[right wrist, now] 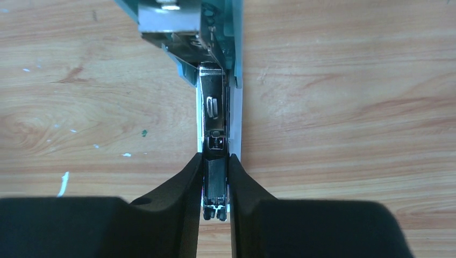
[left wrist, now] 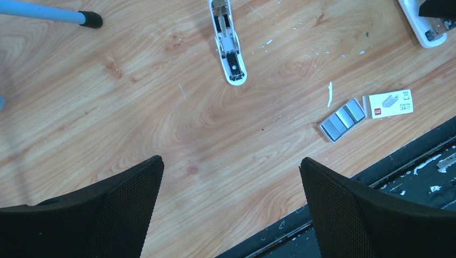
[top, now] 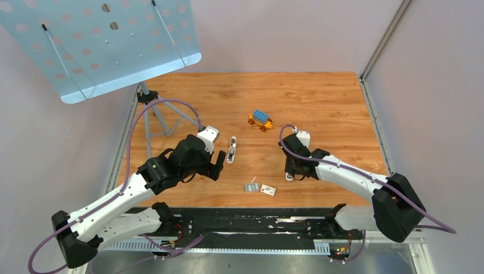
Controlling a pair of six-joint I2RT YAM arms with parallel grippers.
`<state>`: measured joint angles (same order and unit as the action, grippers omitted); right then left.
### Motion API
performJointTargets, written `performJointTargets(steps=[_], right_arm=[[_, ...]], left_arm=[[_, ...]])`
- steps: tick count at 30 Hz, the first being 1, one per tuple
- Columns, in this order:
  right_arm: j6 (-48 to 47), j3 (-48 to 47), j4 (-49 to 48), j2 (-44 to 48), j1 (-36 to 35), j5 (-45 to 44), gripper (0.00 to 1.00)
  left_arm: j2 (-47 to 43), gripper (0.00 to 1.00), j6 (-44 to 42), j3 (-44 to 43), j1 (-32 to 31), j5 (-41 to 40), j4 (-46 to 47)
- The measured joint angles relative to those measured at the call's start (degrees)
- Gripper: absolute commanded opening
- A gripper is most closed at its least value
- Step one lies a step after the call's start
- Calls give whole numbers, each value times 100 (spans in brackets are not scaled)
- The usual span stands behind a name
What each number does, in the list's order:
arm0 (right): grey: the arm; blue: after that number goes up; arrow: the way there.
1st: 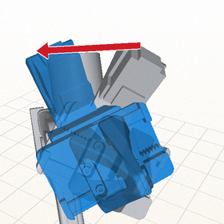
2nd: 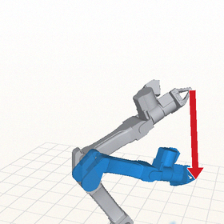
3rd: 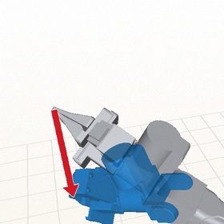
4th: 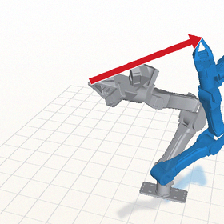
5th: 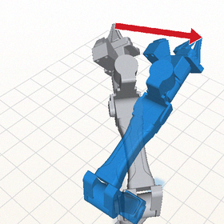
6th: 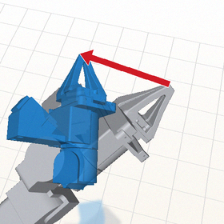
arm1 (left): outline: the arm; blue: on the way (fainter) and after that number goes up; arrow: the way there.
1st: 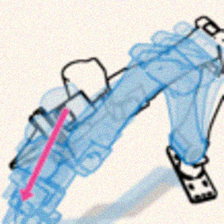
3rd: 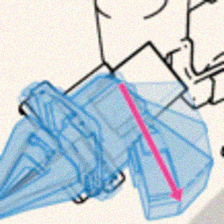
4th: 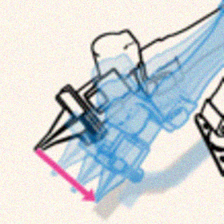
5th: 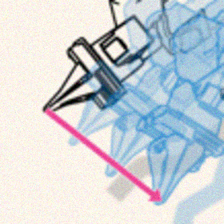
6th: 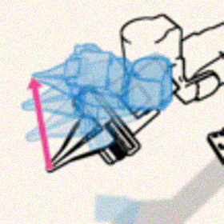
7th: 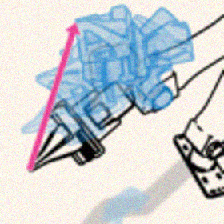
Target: Load the staples into the stapler
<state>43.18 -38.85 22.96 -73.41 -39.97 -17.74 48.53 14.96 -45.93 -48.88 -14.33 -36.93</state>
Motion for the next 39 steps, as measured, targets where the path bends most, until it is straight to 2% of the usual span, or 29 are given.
performJointTargets(steps=[3, 7, 15, 21, 29, 35, 39], right_arm=[[-293, -11, -39, 321, 0, -13, 10], [-625, -9, -251, 678, 2, 94, 9], [-1388, 533, -1346, 1803, 15, 1281, 9], [-2061, 713, -1744, 2494, 15, 2385, 8], [-2315, 879, -2380, 2992, 15, 3823, 8], [-2426, 892, -2671, 3434, 15, 4533, 8], [-2568, 892, -2798, 3646, 15, 4815, 8]], left_arm=[[0, 99, 42, 0, 4, 15, 2], [20, 91, 122, -35, 79, 356, 90], [345, 81, 542, -188, 608, 1821, 1080], [750, 81, 503, -214, 686, 2660, 2155], [1025, 80, 63, -125, 713, 3821, 3733], [1115, 83, -509, -76, 717, 4572, 4100], [1263, 83, -577, -76, 723, 5023, 4347]])
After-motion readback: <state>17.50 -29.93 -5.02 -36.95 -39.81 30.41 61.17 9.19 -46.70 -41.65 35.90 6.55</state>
